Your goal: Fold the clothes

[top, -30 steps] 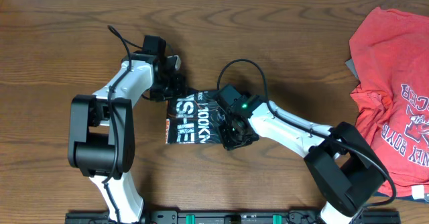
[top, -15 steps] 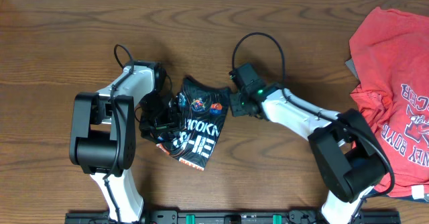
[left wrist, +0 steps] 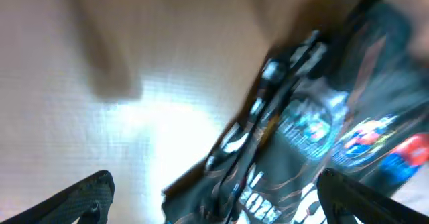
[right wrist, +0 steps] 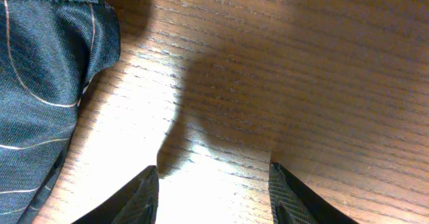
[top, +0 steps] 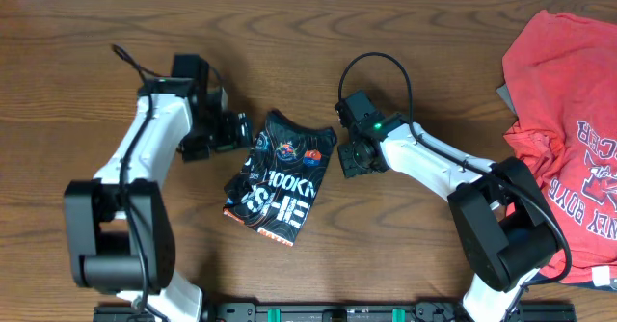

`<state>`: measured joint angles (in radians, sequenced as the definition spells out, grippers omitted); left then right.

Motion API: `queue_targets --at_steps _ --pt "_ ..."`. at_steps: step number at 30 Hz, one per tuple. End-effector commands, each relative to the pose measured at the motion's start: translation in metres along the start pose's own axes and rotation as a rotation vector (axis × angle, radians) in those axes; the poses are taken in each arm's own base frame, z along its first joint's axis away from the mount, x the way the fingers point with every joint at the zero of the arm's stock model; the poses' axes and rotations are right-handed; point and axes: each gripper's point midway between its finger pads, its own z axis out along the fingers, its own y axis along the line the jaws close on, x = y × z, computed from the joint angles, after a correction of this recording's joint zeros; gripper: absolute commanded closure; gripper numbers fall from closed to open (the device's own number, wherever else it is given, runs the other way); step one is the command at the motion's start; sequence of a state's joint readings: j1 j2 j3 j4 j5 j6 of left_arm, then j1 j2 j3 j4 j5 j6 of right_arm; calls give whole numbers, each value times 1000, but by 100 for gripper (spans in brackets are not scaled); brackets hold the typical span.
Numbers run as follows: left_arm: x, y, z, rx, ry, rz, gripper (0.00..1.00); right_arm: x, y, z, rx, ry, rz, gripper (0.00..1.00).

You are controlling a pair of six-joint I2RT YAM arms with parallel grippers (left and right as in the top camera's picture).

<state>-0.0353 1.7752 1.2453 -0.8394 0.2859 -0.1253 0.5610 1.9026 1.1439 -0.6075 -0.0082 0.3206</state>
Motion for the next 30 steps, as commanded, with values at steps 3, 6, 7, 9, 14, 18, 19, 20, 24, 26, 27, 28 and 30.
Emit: queue_targets --at_steps 3,6,7,9,14,18,19,20,24,26,27,28,30 --pt "-6 -38 2 176 -22 225 2 8 -6 5 16 30 22 48" --pt "-2 -52 9 251 -9 319 2 8 -6 5 16 31 29 47" --pt "-2 -54 11 264 -8 337 2 8 -6 5 17 32 29 48" --pt "-2 -58 17 294 -4 377 2 9 -6 5 18 35 29 47" --pt "-10 -58 41 313 -4 398 2 12 -7 5 21 45 29 47" --pt "-9 -57 61 335 27 385 2 14 -8 5 24 55 29 47" --pt "-6 -59 66 353 44 380 2 14 -8 5 25 56 29 47" --pt "-3 -62 69 372 60 376 2 14 -8 5 25 56 29 47" --pt "14 -71 79 419 133 367 30 14 -8 5 25 54 29 47" --pt "23 -74 83 417 168 368 52 14 -8 5 25 55 29 47" --pt "26 -75 84 416 178 371 60 14 -8 5 25 55 29 47" --pt "27 -77 84 415 181 374 69 14 -8 5 25 56 29 47" --pt "25 -77 85 410 173 383 81 15 -8 5 25 57 29 47"
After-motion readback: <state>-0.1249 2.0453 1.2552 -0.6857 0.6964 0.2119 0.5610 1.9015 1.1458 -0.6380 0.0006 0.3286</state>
